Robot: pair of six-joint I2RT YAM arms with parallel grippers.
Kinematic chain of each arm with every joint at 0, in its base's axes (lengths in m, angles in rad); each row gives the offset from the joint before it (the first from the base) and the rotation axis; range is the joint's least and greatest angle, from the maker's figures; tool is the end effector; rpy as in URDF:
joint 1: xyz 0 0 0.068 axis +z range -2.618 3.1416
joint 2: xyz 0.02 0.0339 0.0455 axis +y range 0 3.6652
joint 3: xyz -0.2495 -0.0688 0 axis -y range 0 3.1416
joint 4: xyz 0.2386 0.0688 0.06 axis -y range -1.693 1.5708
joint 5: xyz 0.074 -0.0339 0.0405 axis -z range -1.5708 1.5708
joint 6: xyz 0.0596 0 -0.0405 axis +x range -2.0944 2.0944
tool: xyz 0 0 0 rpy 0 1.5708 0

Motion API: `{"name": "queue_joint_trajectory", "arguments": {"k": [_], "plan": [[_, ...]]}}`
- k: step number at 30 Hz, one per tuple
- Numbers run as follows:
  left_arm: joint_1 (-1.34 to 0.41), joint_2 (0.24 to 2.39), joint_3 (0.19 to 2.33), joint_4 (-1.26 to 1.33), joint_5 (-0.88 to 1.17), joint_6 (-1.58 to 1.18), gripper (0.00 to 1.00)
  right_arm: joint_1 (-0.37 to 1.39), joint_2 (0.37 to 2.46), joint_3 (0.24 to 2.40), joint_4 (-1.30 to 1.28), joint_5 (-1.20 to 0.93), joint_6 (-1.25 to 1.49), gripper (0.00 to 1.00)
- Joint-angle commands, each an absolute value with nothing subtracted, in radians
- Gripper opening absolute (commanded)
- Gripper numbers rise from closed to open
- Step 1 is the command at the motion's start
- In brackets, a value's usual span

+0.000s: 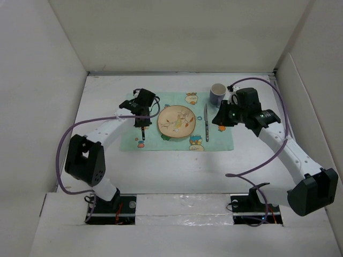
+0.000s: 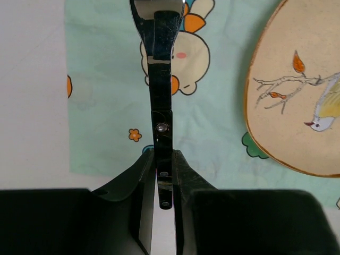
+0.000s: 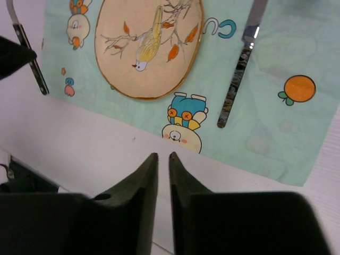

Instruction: Set the dinner table for one person

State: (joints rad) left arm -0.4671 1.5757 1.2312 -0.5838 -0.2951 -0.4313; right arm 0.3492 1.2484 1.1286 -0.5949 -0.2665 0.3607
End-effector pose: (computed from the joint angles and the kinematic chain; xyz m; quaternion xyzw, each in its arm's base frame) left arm 0.3155 -0.1397 0.2340 -0.0296 0.9392 -0.0100 0.3419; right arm 0.2618 0.1120 0.2950 -0.0500 0.9020 0.2563 0.3438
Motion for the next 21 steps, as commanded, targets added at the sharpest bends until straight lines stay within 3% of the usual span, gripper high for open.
{"name": "queue_joint_trajectory", "arguments": {"k": [1,2,5,13,21], "plan": [[-0.416,1.561,1.258,-0.584,-0.279,-0.433,0.00,0.325,1.220,1.161,-0.598,-0.212,0.354,0.27],[-0.405,1.575,1.261,-0.581,-0.282,-0.425,0.00,0.325,1.224,1.167,-0.604,-0.207,0.356,0.39],[-0.405,1.629,1.285,-0.575,-0.275,-0.405,0.00,0.316,1.223,1.166,-0.611,-0.198,0.367,0.48],[-0.443,1.743,1.368,-0.526,-0.308,-0.371,0.00,0.316,1.227,1.141,-0.614,-0.199,0.391,0.51],[-0.443,1.766,1.303,-0.416,-0.253,-0.319,0.00,0.316,1.220,1.140,-0.632,-0.146,0.394,0.51]]}}
